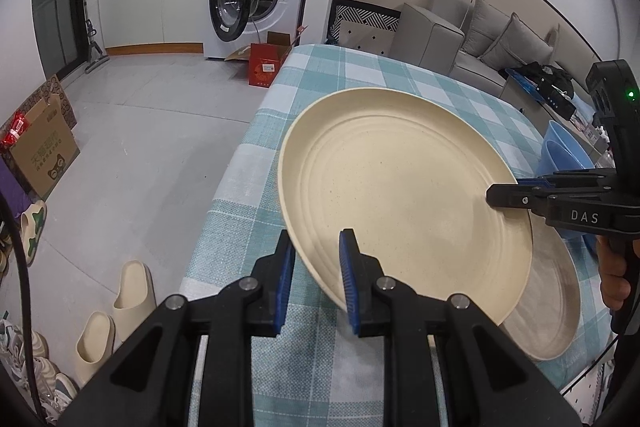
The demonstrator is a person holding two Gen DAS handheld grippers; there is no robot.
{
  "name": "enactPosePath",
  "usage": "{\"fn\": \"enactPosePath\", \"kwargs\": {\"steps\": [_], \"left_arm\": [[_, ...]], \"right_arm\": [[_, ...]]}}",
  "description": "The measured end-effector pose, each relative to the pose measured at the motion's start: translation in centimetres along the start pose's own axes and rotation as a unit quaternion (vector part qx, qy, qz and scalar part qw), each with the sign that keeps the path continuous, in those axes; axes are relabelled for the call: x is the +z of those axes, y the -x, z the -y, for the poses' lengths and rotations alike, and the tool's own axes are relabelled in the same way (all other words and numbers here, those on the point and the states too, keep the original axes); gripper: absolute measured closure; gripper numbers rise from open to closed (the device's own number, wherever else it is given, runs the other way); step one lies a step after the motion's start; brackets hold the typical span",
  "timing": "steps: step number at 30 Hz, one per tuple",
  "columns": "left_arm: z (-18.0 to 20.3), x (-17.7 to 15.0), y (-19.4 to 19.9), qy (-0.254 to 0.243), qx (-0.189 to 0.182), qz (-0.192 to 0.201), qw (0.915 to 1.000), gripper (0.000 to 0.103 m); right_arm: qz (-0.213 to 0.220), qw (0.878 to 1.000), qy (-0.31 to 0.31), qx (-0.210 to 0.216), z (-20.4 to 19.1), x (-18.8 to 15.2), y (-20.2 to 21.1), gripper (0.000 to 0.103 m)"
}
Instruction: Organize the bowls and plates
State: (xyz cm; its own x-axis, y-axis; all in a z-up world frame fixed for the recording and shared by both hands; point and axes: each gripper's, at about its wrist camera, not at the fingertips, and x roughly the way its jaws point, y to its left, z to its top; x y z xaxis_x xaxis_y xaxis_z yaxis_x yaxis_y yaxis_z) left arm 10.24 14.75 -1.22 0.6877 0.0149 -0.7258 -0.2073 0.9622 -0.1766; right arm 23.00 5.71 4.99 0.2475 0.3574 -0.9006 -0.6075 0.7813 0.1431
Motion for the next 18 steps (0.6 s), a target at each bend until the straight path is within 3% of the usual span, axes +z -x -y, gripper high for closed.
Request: {"fn": "enactPosePath", "kwargs": {"steps": [18], "left_arm": [[3.3, -0.1, 0.9, -0.040, -0.015, -0.005, 0.9991, 0.082]], "right_arm": [[0.003, 1.000, -0.023, -0.012, 1.7, -3.0, 3.2, 0.087]]}}
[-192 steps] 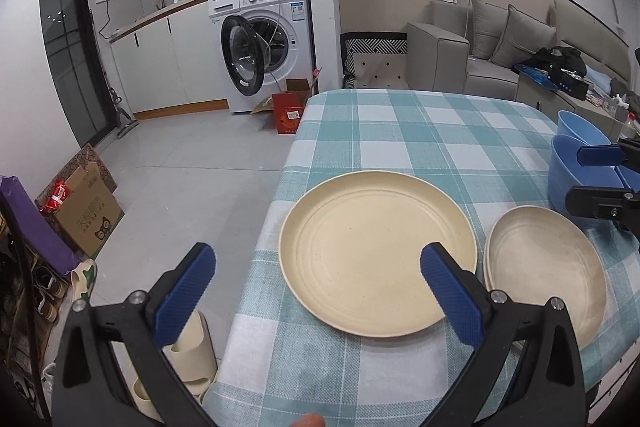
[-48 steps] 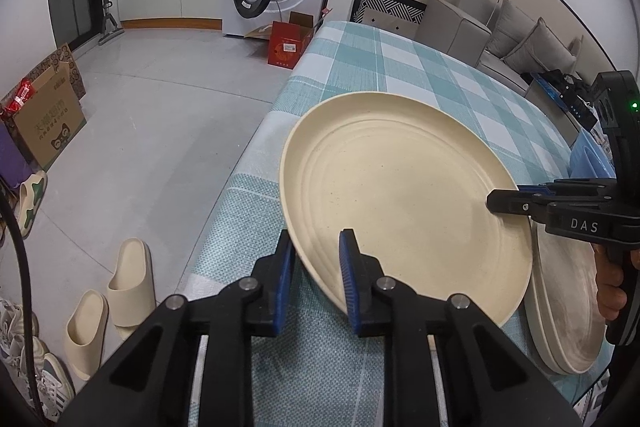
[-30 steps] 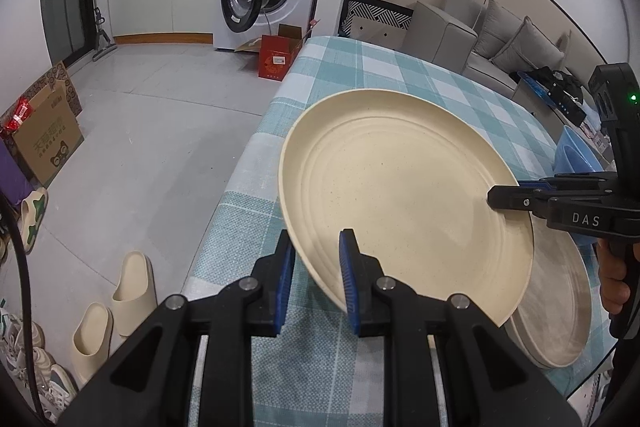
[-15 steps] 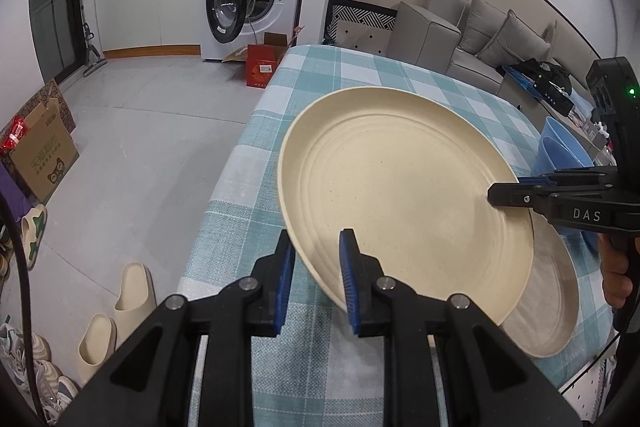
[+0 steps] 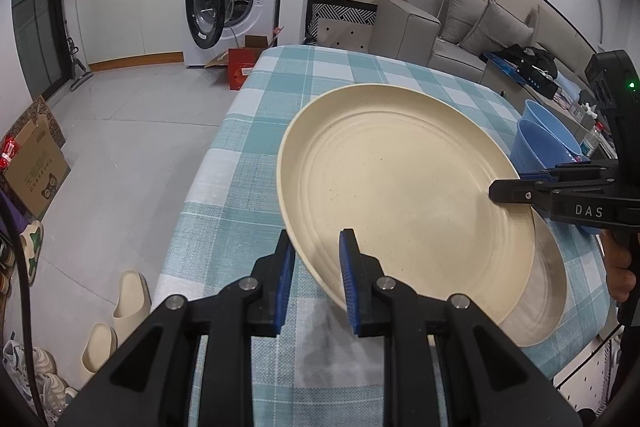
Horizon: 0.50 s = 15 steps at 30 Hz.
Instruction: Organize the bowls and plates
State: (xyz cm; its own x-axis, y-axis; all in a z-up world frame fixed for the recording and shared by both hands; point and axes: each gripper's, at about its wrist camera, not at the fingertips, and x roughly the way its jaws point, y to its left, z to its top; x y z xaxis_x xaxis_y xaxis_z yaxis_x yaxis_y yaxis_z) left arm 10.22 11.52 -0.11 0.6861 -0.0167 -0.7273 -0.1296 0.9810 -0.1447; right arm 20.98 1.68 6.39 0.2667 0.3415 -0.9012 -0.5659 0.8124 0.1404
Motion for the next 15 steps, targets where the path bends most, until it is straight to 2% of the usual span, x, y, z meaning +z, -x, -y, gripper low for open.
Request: {"fn": "enactPosePath", "kwargs": {"steps": [15], "left_arm": [[3.3, -0.7, -0.3, -0.040, -0.018, -0.010, 0.9990, 0.082]], "right_arm": [[-0.002, 0.999, -0.039, -0.005, 2.6, -3.6, 1.7, 0.087]]}}
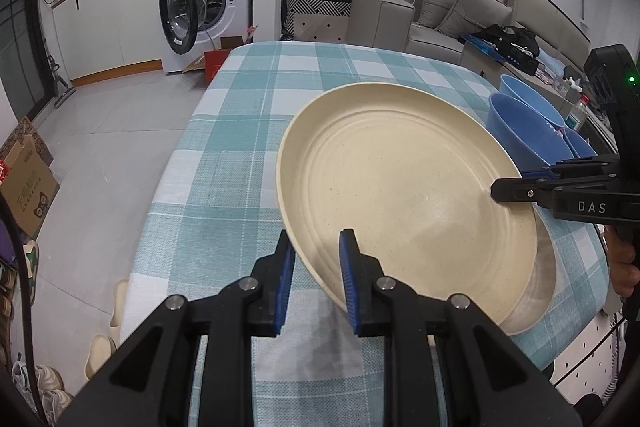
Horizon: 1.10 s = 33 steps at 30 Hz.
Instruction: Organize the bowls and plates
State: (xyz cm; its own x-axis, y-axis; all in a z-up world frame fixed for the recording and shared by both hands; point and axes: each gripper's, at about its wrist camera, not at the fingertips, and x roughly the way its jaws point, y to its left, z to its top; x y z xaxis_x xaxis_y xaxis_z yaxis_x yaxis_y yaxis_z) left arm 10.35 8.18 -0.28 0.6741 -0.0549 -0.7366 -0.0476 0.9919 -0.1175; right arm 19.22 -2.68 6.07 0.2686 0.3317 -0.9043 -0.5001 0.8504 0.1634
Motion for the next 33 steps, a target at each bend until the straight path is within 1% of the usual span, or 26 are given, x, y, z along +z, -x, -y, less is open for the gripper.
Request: {"fn": "enactPosePath", "kwargs": {"steps": [15, 20, 26, 33], "left_arm": [[2.8, -0.7, -1.0, -0.028, -0.024, -0.017, 0.9992, 0.082], [3.5, -1.0, -1.4, -0.034, -0.026, -0.023, 0.9988, 0.082], [4.0, -1.1, -1.5, -0.039, -0.028, -0.023, 0.9986, 0.082], [5.0, -1.3, -1.7, -0.049, -0.035, -0.024, 0.9979, 0.082]], "right_arm": [[0.000, 0.999, -0.022, -0.023, 2.1, -3.2, 1.1, 0.087], [-0.002, 0.999, -0.024, -0.033, 2.4, -4.2, 1.4, 0.087], [0.000, 0.999, -0.023, -0.041, 2.5, -5.0, 2.0, 0.087], [-0.003, 0.999, -0.032, -0.043, 3.6, -5.4, 2.0, 0.087]]}}
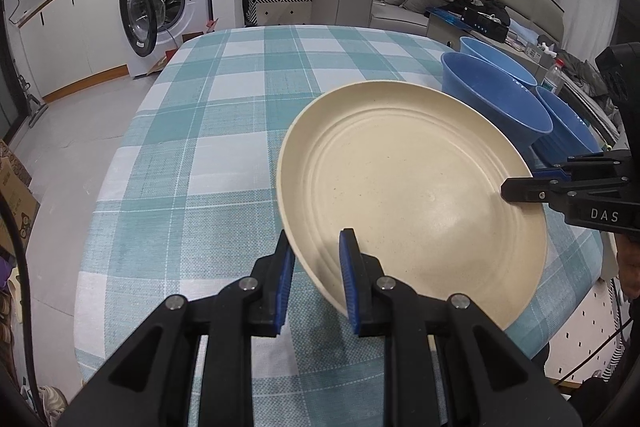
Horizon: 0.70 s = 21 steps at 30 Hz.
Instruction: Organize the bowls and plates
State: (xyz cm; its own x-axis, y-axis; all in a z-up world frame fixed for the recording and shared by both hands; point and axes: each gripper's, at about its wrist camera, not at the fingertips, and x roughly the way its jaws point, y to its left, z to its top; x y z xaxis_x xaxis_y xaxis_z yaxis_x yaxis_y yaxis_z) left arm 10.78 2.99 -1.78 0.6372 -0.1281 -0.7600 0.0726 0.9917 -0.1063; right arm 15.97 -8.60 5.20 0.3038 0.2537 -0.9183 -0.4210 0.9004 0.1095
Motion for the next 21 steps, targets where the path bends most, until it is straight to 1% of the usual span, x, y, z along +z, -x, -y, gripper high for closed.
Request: {"fn": "enactPosePath", "kwargs": {"steps": [16, 21], "left_arm": [[2.1, 0.2, -1.5, -0.021, -0.006, -0.014, 0.9997, 0.082], [2.4, 0.2, -1.5, -0.024, -0.001, -0.015, 0.9996, 0.082]], "right_arm": [[-0.009, 1.000, -0.013, -0.019, 1.7, -1.0, -0.1, 0.087], [-0.015, 1.000, -0.009, -0.025, 1.6, -1.0, -0.3, 0.086]]}}
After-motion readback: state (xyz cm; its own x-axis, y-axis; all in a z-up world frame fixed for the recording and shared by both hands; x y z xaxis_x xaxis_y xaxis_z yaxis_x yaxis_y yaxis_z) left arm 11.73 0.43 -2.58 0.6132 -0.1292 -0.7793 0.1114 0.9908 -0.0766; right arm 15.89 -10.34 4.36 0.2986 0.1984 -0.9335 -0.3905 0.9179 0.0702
